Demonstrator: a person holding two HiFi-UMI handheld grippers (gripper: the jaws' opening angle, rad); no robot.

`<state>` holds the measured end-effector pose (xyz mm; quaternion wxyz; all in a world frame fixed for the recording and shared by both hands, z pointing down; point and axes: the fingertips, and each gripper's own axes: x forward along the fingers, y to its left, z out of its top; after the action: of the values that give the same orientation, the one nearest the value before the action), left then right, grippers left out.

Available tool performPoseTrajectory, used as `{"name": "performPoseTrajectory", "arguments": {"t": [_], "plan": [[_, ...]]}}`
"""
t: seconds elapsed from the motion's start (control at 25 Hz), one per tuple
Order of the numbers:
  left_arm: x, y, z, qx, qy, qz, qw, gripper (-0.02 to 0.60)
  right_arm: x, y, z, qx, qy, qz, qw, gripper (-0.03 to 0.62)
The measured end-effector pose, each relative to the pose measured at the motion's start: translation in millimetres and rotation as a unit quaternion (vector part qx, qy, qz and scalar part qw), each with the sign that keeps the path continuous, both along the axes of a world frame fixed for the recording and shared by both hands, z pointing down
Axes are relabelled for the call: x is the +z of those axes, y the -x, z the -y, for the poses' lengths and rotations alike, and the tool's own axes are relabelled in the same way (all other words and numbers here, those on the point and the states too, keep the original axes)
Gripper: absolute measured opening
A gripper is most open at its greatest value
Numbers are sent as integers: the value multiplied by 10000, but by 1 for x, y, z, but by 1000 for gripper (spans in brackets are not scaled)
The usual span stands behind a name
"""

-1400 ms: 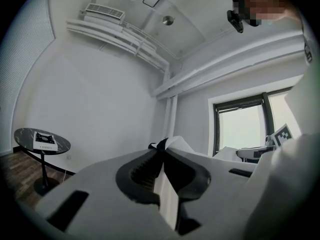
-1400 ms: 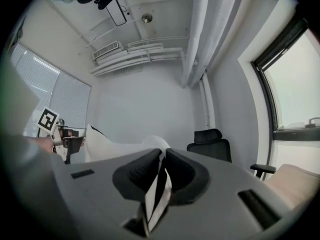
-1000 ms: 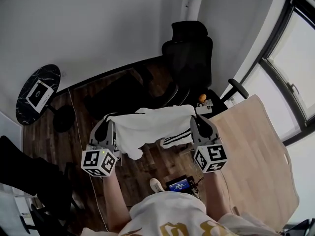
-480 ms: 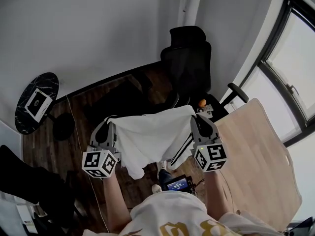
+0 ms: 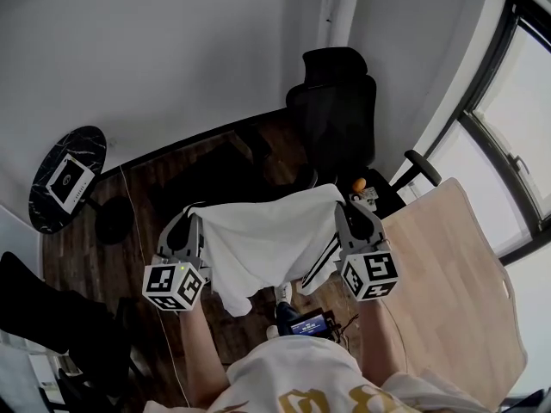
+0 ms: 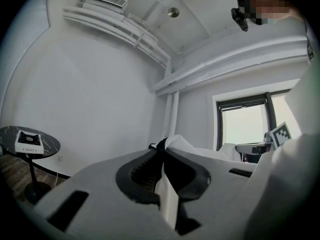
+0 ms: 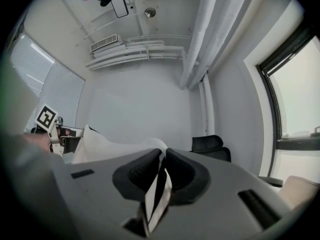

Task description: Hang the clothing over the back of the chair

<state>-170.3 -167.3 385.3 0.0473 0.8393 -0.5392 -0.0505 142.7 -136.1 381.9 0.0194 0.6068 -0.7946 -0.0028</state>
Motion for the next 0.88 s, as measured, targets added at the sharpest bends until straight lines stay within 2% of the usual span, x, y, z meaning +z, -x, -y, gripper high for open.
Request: {"name": "performPoseTrajectory", "arguments": {"t": [0.4,0.72,0.88], "plan": [[-10,12,34,-101,-64,-78,9999,41,-20,8,45,-99,-213,-120,9997,52],[-29,16,71,-131,-318,6,9994,40,-42,16,92,-221,-409,-101,9989,52],[-39,24,99,-178,-418,-116,9989,41,-56,23,127,-267,-536,-115,9981,51]]}}
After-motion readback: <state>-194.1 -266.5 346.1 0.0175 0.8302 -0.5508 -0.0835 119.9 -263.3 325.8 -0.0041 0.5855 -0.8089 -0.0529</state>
